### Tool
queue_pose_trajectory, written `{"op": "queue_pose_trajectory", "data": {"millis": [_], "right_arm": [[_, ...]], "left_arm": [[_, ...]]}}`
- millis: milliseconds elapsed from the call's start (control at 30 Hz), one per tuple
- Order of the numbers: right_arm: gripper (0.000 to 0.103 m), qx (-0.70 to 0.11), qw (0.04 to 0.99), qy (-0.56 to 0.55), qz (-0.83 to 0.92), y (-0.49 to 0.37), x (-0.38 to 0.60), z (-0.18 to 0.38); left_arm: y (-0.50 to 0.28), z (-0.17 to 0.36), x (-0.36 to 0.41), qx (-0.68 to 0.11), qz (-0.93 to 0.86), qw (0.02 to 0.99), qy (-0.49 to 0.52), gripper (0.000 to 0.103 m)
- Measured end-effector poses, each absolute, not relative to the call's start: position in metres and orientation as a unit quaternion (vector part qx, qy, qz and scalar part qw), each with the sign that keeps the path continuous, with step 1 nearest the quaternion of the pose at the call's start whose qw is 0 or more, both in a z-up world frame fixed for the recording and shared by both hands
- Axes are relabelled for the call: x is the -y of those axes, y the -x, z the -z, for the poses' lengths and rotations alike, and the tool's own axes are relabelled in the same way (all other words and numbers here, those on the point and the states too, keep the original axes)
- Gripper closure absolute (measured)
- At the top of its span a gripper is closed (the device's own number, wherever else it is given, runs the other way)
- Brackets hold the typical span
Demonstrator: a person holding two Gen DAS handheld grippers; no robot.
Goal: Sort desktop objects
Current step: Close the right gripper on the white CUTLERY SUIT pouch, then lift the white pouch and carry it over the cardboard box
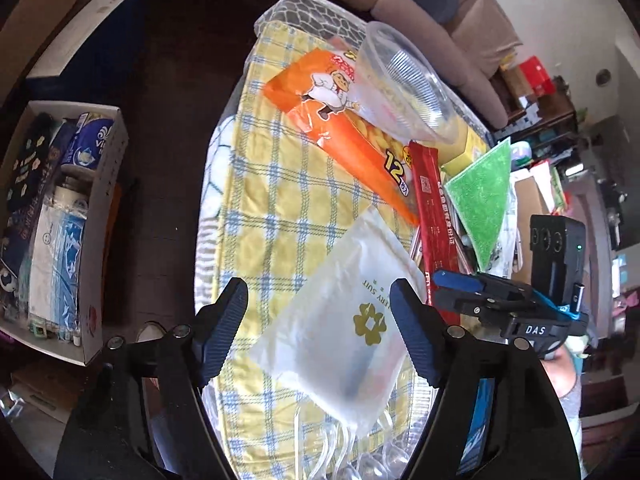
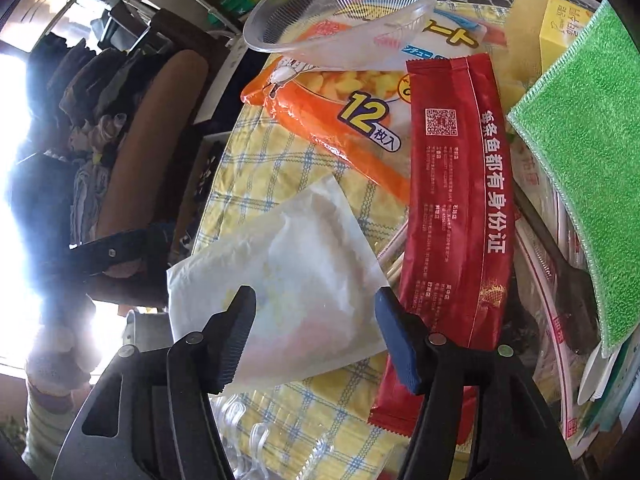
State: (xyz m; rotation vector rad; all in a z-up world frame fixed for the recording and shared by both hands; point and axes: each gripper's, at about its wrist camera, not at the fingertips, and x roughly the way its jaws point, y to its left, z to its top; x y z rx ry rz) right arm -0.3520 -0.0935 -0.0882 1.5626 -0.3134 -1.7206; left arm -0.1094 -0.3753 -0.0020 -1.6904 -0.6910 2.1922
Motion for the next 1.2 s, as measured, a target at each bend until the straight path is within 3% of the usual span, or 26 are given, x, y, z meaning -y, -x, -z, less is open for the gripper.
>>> {"op": "queue_pose_trajectory", "data": {"millis": [167,267,467,600,633,733,900,1200], "right_arm": [[0.027,0.189,0.413,-0.627,0.632,0.333,0.077,0.088],[0.026,0.243,0.404,-0.653,0.593,0.322,0.072,0.102],[0.026,0.236,0.377,-0.675,0.588,0.32,0.088,0.117],[0.026,0.243,0.368,-0.669,0.598,0.326,0.094,0.122],[0.028,0.244,0.37,-0.665,0.601,0.327,0.095,0.123],[0.048,0.25,0.378,-0.658,0.601,0.326,0.101,0.124],[0.054,0.23,0.4,-0.637,0.618,0.321,0.115,0.112],[0.059,0.154,0.416,-0.576,0.687,0.312,0.107,0.052]], "left_arm": [[0.095,0.025,0.397,0.255,-0.736,0.144,0.611,0.032],[0.102,0.043,0.393,0.291,-0.714,0.161,0.616,0.032],[0.113,0.059,0.365,0.279,-0.694,0.182,0.638,0.035],[0.116,0.057,0.353,0.276,-0.695,0.2,0.633,0.045],[0.117,0.056,0.351,0.275,-0.696,0.204,0.631,0.046],[0.118,0.052,0.341,0.263,-0.7,0.215,0.628,0.046],[0.114,0.037,0.32,0.226,-0.71,0.23,0.626,0.053],[0.097,-0.015,0.309,0.215,-0.734,0.241,0.598,0.055]]}}
